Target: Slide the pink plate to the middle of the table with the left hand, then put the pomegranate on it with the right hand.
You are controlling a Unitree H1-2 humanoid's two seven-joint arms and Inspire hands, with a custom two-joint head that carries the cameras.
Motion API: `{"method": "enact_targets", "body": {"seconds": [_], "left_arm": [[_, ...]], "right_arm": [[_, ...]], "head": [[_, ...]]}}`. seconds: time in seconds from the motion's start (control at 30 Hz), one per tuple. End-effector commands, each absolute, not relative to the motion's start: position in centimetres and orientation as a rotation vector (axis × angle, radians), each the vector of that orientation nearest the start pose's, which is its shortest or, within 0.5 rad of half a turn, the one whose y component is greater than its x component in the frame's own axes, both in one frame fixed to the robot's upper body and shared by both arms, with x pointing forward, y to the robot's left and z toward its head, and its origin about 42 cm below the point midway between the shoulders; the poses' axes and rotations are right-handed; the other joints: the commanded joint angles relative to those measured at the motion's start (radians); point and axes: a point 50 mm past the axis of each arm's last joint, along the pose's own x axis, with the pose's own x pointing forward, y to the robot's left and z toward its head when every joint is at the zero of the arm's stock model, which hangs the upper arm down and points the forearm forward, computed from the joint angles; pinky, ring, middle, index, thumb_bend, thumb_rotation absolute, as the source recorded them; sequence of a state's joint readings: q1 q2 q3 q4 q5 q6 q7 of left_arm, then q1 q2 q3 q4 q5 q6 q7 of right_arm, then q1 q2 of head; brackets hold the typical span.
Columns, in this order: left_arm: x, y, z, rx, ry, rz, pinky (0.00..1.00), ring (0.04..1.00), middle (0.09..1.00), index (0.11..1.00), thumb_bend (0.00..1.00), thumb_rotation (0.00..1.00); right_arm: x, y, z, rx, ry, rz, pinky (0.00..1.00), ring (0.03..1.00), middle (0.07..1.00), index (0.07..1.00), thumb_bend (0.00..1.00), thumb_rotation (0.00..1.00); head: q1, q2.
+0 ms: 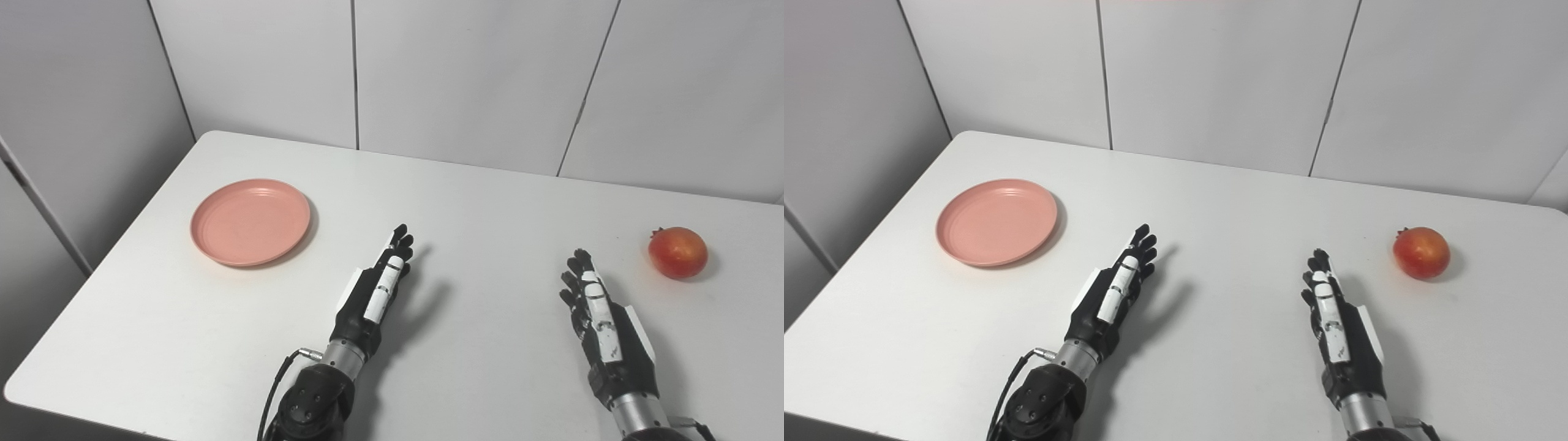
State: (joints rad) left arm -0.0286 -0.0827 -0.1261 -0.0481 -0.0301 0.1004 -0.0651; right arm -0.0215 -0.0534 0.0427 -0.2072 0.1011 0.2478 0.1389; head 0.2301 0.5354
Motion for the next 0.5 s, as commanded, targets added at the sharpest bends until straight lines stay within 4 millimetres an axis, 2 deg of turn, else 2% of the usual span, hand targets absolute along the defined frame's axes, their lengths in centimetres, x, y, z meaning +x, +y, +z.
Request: {"method": "enact_targets", "body": {"seconds": [0.0,0.27,0.47], "left_arm": [[29.4,12.6,11.7,-0.114,0.001,-0.231,1.0,1.0,1.0,1.0,0.37,1.0],[29.5,11.6,10.8,-0.09,0.003,-0.218,1.0,0.985,1.0,1.0,0.38,1.0],[29.4,11.4,10.7,-0.077,0.007,-0.221,1.0,0.989,1.0,1.0,0.37,1.0]], "right_arm": [[29.1,-20.3,15.5,0.053,-0.086,0.221,1.0,1.0,1.0,1.0,0.18,1.0],[29.1,-20.9,15.2,0.059,-0.098,0.235,1.0,1.0,1.0,1.0,0.14,1.0],[29.0,-20.8,15.4,0.087,-0.074,0.241,1.0,1.0,1.0,1.0,0.13,1.0]], "head": [[0.018,-0.014],[0.076,-0.053],[0.074,-0.054]]}}
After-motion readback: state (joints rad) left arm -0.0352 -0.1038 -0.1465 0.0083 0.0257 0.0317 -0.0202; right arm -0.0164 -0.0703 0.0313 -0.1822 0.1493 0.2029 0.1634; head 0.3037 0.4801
